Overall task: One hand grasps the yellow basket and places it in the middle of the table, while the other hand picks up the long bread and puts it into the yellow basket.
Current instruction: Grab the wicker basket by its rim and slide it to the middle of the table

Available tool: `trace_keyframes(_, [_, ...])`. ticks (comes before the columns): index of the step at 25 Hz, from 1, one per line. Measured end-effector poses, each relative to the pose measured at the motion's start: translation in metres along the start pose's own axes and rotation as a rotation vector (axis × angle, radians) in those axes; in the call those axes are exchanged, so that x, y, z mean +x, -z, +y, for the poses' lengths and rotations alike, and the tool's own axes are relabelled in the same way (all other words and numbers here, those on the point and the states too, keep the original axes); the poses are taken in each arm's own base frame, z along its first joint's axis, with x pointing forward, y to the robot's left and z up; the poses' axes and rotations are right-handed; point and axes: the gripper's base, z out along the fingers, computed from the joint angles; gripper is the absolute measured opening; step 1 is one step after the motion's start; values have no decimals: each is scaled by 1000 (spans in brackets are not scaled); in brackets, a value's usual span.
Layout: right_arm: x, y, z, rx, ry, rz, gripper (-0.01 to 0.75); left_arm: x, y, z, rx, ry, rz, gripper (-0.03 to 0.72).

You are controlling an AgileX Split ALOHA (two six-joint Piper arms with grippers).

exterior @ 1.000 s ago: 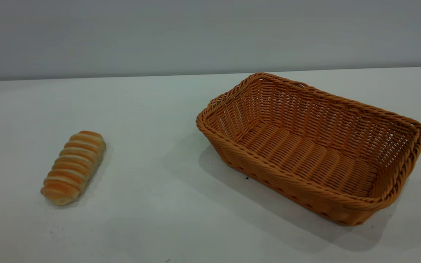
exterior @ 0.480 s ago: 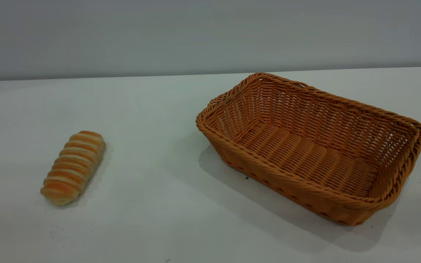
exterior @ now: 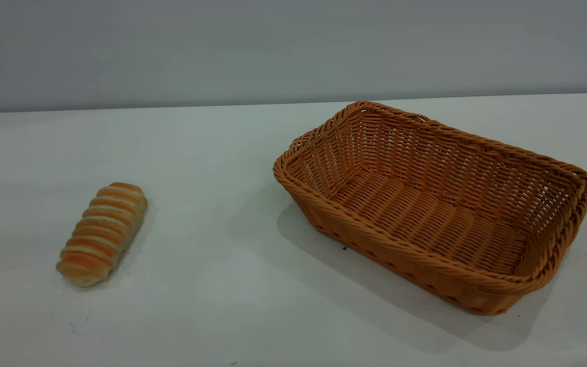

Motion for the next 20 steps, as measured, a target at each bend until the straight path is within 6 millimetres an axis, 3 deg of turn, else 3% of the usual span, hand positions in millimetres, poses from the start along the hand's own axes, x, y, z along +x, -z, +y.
trace_keyframes(10, [-8,-82,-4,40,-183,147,520,-9,-15,-2,15,38,33,542])
trace_keyframes(20, [-27,-139,-5,77,-199,220,520,-9,-15,-3,17,40,35,541])
